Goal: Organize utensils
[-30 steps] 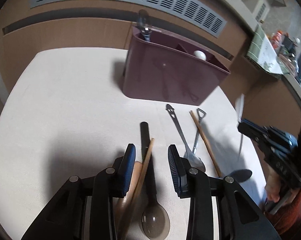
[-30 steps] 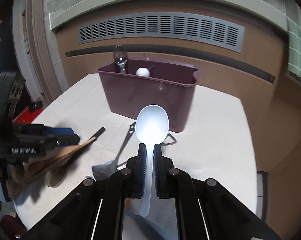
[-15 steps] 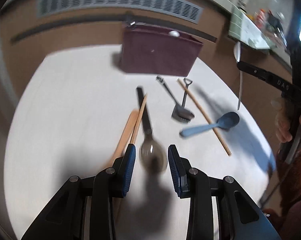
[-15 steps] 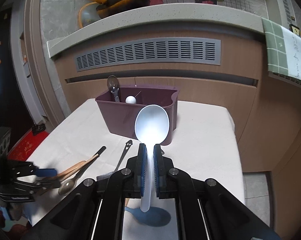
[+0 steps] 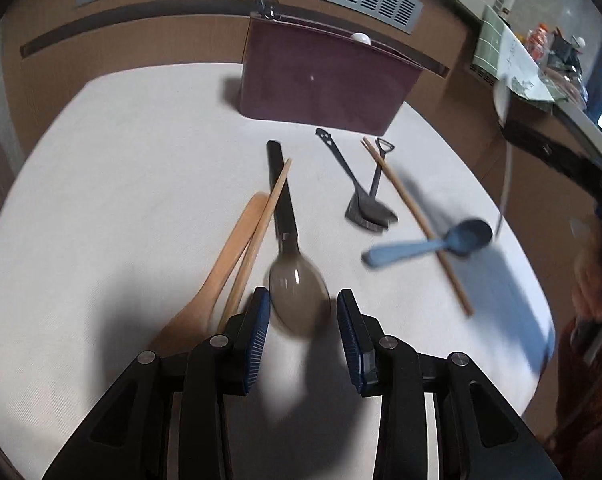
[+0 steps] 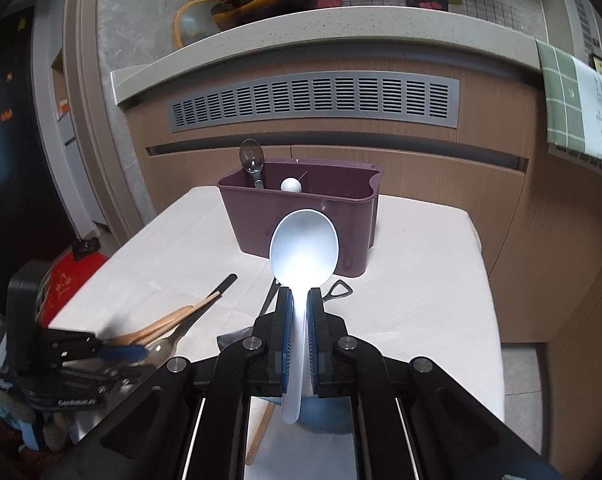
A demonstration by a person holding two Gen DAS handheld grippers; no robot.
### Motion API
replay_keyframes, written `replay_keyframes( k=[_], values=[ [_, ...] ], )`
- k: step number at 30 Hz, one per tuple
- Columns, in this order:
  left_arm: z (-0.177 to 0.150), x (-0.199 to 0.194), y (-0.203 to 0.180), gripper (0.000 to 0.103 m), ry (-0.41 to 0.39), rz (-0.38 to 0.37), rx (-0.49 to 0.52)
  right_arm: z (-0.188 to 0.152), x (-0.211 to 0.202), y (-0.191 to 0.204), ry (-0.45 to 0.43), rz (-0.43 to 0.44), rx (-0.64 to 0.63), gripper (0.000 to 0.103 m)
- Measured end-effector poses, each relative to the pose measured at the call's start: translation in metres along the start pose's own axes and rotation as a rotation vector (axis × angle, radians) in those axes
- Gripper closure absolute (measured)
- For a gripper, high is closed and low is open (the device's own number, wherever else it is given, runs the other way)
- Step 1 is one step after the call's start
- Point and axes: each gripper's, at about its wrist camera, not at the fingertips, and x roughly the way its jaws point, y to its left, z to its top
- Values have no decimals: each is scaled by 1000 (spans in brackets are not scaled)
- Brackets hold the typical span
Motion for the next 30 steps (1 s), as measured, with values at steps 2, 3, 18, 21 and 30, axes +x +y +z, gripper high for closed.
replay_keyframes(
  k=[2,3,18,21,30],
  values=[
    [13,10,-4,67,4,21,-6,0,1,2,0,-2,-7,97],
    [17,13,-5,67,7,31,-3,-1,1,3,0,-6,-11,97],
    [88,58,-16,91,47,138,141,-1,-2,5,-25,-44,-33,97],
    [90,19,-15,91,-84,43,77,1,-11,0,-57,-31,-17,97],
    [86,-65,-21,98,-387,-42,35,13,-9,-8,-66,25,51,97]
  ],
)
